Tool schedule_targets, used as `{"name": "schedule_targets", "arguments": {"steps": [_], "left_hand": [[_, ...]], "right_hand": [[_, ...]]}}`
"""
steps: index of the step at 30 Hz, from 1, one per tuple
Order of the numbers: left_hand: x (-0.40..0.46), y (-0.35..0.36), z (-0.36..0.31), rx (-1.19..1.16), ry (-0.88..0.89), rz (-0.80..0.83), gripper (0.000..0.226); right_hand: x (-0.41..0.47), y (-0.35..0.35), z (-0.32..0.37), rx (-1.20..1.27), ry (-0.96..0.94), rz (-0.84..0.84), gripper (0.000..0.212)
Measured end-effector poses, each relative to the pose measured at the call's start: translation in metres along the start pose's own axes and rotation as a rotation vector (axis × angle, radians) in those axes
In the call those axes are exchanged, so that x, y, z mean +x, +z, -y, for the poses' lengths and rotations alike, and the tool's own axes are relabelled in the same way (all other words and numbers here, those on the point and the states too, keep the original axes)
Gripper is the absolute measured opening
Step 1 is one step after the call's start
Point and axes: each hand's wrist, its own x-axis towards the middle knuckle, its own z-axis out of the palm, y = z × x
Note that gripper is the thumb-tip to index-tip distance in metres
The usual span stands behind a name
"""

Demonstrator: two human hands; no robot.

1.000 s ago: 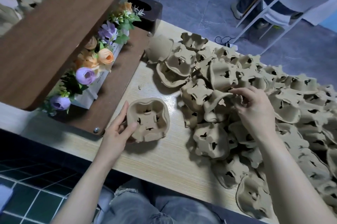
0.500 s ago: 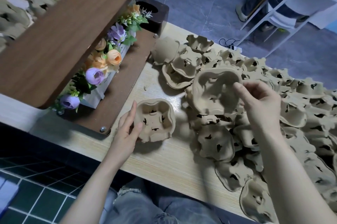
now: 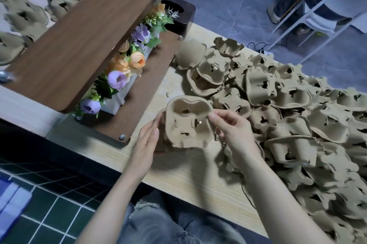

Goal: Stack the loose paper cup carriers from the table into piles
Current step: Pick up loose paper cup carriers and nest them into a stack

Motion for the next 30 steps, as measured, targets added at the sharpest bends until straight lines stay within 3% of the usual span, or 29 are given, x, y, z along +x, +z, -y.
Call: {"name": "schedule_targets", "arguments": {"steps": [7, 16, 19, 25, 30], "left_hand": [[0.0, -0.003, 0.002, -0.076, -0.036, -0.013, 0.061], [0.003, -0.003, 0.003, -0.071, -0.051, -0.016, 0.046], [0.004, -0.001, 0.0, -0.067, -0.034, -0.033, 0.05], [0.007, -0.002, -0.001, -0.057, -0.033, -0.025, 0.048], [0.007, -0.001, -0.005, -0.055, -0.03, -0.031, 0.051]], "right_hand": [[0.007, 0.017, -0.008, -0.088, -0.051, 0.073, 0.009], [0.007, 0.006, -0.034, -0.244, -0.078, 0.052, 0.017], [0.009, 0.004, -0.039, -0.293, -0.082, 0.067, 0.017], [0.027, -0.022, -0.018, -0.556, -0.433, -0.222, 0.03], [0.052, -0.058, 0.013, -0.676, -0.507, -0.448, 0.034]]}}
